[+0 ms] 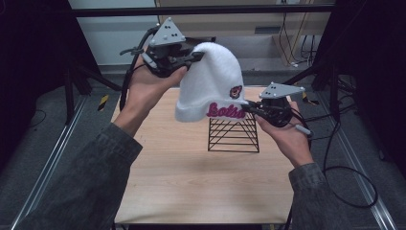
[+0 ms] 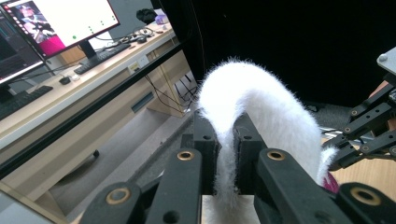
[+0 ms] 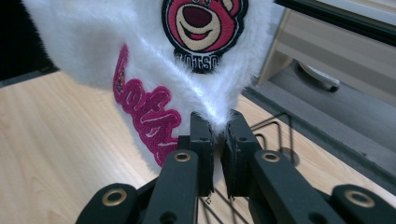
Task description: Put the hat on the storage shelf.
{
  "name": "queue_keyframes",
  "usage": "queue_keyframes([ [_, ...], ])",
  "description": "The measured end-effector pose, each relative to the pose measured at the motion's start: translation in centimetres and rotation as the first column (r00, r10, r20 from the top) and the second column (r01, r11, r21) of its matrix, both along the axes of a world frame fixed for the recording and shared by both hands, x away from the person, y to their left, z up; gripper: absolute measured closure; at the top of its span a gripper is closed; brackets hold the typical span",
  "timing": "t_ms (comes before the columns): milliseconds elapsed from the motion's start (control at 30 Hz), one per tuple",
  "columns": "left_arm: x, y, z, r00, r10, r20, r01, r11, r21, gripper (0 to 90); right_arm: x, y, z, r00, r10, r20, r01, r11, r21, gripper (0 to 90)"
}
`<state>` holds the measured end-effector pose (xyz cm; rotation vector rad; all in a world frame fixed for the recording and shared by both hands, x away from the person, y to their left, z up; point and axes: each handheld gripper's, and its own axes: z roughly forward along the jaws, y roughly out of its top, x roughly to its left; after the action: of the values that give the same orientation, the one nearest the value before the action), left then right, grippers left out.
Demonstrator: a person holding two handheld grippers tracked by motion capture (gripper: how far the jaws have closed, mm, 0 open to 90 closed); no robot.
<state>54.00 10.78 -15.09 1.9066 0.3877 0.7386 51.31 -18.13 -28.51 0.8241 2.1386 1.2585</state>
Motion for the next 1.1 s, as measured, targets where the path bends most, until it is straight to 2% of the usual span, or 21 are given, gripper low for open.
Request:
queue_keyframes([
  [67, 1.0, -1.0, -0.4, 1.0, -0.006, -0.008, 0.006, 1.0, -0.002, 82.9, 0.6, -0.4, -0.2, 0.9999, -0.015, 0.0, 0.015, 0.9998, -0.013, 83.7],
  [233, 2.0, -2.1, -0.9, 0.9997, -0.015, -0.021, 0.015, 0.9999, -0.002, 82.9, 1.6, -1.0, -0.8, 0.9993, -0.037, -0.005, 0.036, 0.9991, -0.023, 83.9],
  [300, 2.8, -2.8, -1.5, 0.9991, -0.017, -0.039, 0.017, 0.9998, -0.008, 82.9, 2.3, -1.4, -1.2, 0.9992, -0.04, -0.009, 0.039, 0.9989, -0.027, 84.1],
  [433, 3.4, -3.6, -2.1, 0.9984, -0.02, -0.052, 0.019, 0.9997, -0.014, 82.9, 2.7, -1.9, -1.8, 0.9986, -0.051, -0.012, 0.05, 0.9978, -0.043, 84.2],
  [467, 3.7, -4.2, -2.6, 0.998, -0.022, -0.06, 0.02, 0.9995, -0.024, 82.9, 2.9, -2.3, -2.2, 0.9981, -0.059, -0.02, 0.058, 0.9975, -0.04, 84.2],
  [533, 4.0, -4.8, -3.0, 0.9971, -0.028, -0.071, 0.027, 0.9995, -0.018, 82.9, 3.0, -2.8, -2.5, 0.9972, -0.07, -0.026, 0.069, 0.9967, -0.042, 84.2],
  [733, 4.1, -5.8, -3.8, 0.9957, -0.041, -0.083, 0.04, 0.999, -0.021, 82.9, 3.0, -4.0, -3.2, 0.9957, -0.085, -0.037, 0.084, 0.9959, -0.035, 84.2],
  [833, 4.1, -6.0, -4.0, 0.9951, -0.041, -0.09, 0.04, 0.999, -0.019, 82.9, 2.9, -4.1, -3.7, 0.9961, -0.078, -0.043, 0.076, 0.9965, -0.036, 84.2],
  [967, 4.1, -6.3, -4.5, 0.9912, -0.05, -0.122, 0.047, 0.9984, -0.033, 82.9, 2.7, -4.3, -4.2, 0.9958, -0.077, -0.05, 0.075, 0.9961, -0.046, 84.2],
  [1100, 4.1, -6.6, -4.9, 0.9913, -0.048, -0.123, 0.046, 0.9987, -0.021, 82.8, 2.7, -4.4, -4.5, 0.9947, -0.083, -0.06, 0.08, 0.9956, -0.048, 84.1],
])
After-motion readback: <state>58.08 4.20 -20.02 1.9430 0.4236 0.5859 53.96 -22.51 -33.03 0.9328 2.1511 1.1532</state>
